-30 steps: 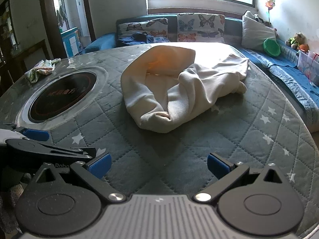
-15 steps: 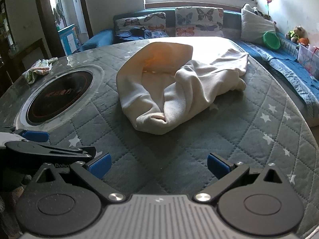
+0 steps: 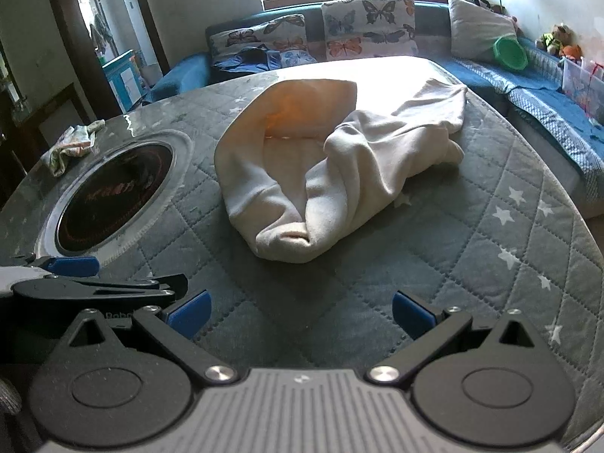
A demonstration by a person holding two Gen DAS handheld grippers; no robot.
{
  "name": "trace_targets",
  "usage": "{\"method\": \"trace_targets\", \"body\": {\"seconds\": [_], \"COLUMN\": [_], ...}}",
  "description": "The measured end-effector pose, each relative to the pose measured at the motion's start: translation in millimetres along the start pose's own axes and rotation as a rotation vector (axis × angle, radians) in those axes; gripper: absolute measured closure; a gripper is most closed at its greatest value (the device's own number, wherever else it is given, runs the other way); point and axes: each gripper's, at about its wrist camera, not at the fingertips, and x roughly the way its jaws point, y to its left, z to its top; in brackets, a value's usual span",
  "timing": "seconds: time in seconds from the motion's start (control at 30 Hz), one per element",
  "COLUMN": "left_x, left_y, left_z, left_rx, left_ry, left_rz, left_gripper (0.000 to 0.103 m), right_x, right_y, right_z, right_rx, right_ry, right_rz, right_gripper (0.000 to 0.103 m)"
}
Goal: Fold clothes
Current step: 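Move both open grippers toward the crumpled cream sweatshirt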
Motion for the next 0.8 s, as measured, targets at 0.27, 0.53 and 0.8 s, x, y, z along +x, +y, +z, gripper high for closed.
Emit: {"method": "trace_targets", "body": {"seconds": [0.27, 0.53, 0.8], "left_x": [0, 3, 6], "left_y": [2, 6, 8], "left_z": [3, 4, 3], "left_rx": [-0.002, -0.01, -0.016], "left_ry": [-0.001, 0.008, 0.017], "left_rz": [-0.004, -0.001, -0.001], "left_gripper": [0.0, 0.0, 0.0], "right_x": [1, 7, 13], "right_y": [-5, -6, -6], "right_z": [9, 15, 18], "right_rx": [0.044, 0.074, 0.092], "right_ry": [0.013, 0.049, 0.095], "right_rz": [0.029, 0.033, 0.049], "right_gripper": [0.0, 0.0, 0.0]}}
